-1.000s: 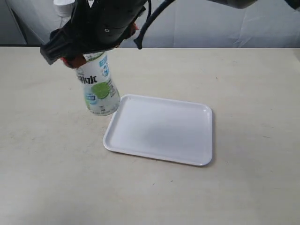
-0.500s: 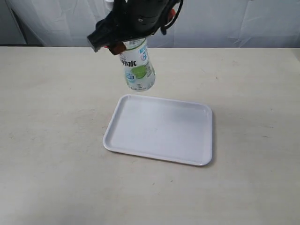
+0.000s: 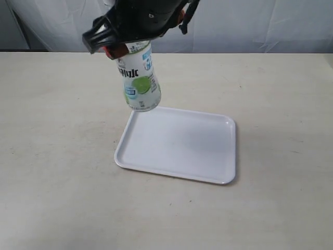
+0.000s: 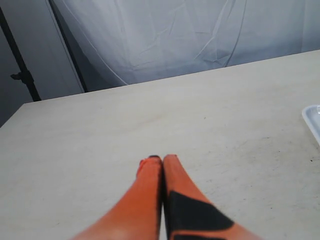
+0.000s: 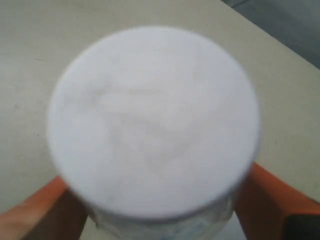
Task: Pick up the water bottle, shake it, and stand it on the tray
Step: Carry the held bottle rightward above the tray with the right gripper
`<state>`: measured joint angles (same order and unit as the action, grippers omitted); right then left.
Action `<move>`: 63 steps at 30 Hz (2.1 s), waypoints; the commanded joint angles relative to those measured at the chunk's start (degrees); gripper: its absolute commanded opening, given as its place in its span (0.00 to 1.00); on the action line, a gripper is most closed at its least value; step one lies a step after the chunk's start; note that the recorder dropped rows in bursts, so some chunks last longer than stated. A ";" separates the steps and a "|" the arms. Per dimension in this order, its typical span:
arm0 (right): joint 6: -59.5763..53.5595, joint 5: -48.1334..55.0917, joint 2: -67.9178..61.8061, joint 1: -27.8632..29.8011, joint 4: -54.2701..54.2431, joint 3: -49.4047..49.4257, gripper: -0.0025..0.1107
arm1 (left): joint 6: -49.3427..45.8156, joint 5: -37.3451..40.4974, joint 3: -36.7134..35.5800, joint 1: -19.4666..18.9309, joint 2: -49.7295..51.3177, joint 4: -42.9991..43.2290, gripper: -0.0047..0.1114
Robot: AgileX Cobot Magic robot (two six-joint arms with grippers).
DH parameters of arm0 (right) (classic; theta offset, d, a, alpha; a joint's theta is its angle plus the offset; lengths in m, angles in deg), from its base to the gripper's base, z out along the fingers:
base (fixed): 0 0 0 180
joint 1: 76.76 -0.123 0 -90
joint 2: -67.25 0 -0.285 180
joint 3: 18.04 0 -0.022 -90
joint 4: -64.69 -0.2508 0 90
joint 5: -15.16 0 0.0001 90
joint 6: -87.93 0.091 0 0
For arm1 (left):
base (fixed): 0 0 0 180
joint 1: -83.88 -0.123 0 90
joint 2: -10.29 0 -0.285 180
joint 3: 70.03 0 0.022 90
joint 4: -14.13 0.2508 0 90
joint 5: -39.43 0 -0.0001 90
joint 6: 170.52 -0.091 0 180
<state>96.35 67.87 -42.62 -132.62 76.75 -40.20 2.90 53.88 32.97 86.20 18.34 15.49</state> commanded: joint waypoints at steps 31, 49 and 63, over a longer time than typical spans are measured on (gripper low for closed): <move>11.59 -15.53 19.23 -0.79 12.87 18.77 0.02 | 0.01 -0.77 -0.21 0.02 -0.26 0.02 0.04; 18.67 -16.36 19.17 -0.17 23.48 27.35 0.02 | 0.01 -0.77 -0.21 0.02 -0.26 0.02 0.04; 21.17 -18.24 19.48 5.28 26.82 29.37 0.02 | 0.02 -0.77 -0.21 0.02 -0.26 0.02 0.04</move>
<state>111.63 49.99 -23.93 -128.58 96.46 -10.23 2.90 53.88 32.97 86.20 18.34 15.49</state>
